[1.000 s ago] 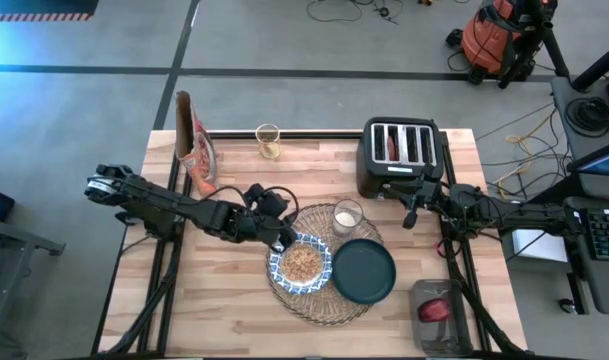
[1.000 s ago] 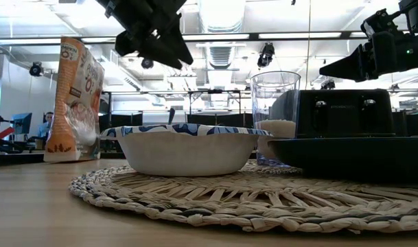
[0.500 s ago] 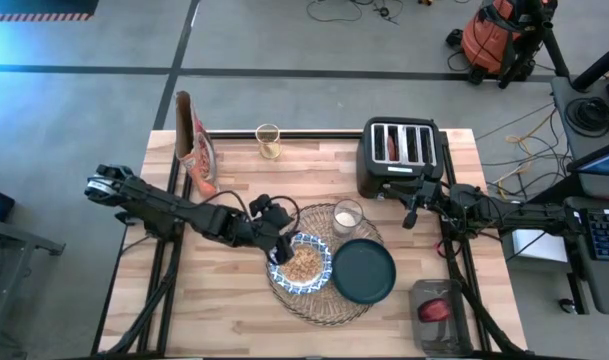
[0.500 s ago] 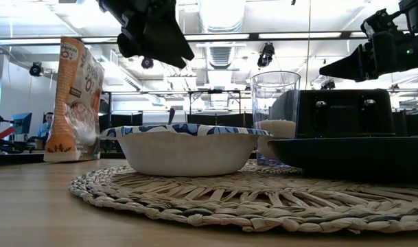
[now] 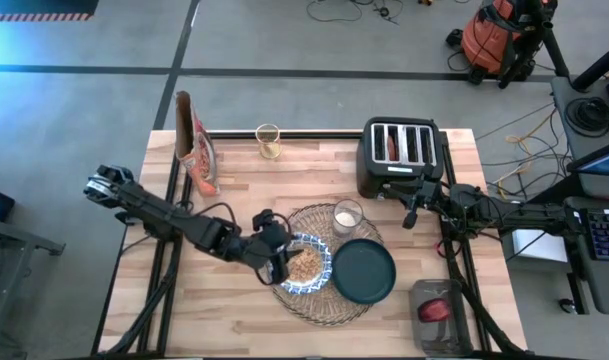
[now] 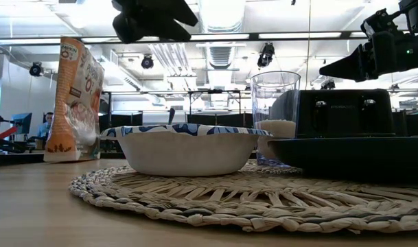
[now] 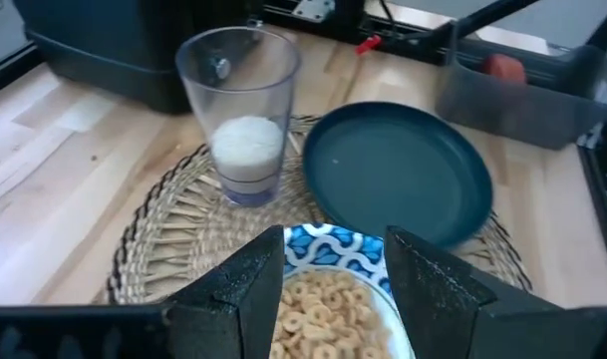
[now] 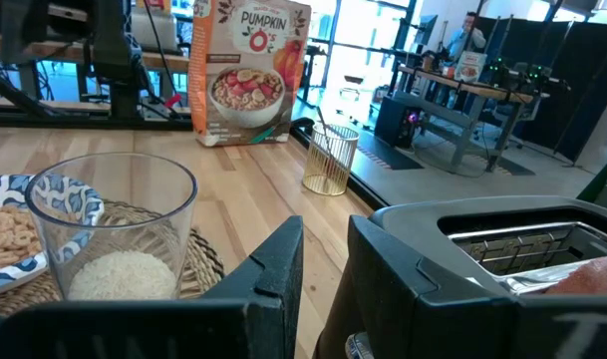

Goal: Arrange a breakfast setting
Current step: Put the brown bagel on the black plate

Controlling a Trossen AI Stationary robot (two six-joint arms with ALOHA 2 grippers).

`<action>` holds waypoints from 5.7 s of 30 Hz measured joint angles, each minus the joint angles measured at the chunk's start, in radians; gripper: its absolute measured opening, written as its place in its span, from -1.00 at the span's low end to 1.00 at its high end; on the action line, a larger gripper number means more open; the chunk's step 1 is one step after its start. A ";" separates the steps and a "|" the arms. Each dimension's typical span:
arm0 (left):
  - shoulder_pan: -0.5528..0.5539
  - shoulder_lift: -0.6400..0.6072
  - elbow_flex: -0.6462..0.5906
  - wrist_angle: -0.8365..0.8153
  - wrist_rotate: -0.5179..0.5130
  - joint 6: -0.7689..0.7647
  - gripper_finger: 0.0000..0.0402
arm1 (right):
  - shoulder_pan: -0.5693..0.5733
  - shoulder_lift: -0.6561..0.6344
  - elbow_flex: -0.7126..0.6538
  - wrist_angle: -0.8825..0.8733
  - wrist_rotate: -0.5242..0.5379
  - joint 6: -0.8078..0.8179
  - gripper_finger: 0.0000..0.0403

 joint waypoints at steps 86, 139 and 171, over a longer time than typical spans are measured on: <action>0.112 -0.028 0.000 -0.099 -0.169 0.213 -0.21 | -0.380 0.964 0.980 -0.943 0.252 0.836 -0.32; 0.111 -0.052 0.000 -0.125 -0.222 0.217 -0.21 | -0.461 1.052 0.986 -0.925 0.251 0.730 -0.74; 0.116 -0.052 0.000 -0.141 -0.223 0.217 -0.21 | -0.456 1.037 1.478 -1.310 -0.148 0.646 -0.74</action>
